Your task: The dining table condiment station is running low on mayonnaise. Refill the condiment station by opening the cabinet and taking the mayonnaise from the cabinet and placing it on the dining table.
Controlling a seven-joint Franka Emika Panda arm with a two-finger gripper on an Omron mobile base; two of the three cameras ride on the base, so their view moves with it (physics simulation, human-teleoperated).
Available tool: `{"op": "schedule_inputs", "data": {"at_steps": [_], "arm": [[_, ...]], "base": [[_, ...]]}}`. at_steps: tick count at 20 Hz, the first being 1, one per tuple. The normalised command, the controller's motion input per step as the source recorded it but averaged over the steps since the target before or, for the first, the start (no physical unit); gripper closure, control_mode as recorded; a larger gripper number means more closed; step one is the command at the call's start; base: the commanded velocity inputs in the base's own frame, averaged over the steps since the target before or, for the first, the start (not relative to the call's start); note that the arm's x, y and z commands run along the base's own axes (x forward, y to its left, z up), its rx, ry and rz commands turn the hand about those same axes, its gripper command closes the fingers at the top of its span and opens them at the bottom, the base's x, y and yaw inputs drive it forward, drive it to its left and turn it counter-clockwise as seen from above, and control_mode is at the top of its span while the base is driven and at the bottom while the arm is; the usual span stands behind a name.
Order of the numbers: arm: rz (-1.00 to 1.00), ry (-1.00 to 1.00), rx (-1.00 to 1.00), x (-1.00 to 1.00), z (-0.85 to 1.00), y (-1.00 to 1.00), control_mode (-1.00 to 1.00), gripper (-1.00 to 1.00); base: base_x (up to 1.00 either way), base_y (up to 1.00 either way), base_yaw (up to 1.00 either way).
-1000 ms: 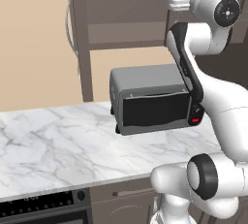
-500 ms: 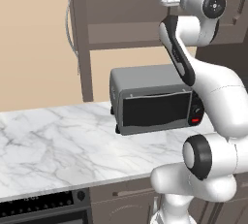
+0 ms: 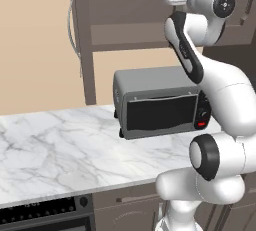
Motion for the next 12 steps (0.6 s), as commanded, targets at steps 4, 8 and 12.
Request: {"op": "schedule_inputs", "data": {"at_steps": [4,8,12], "arm": [[0.05,0.00,0.00,0.19,0.00,0.00,-1.00,1.00],[0.04,0.00,0.00,0.19,0.00,0.00,-1.00,1.00],[0.02,0.00,0.00,0.19,-0.02,0.10,-1.00,1.00]], "base": [[0.00,0.00,0.00],[0.00,0.00,0.00],[0.00,0.00,0.00]]}}
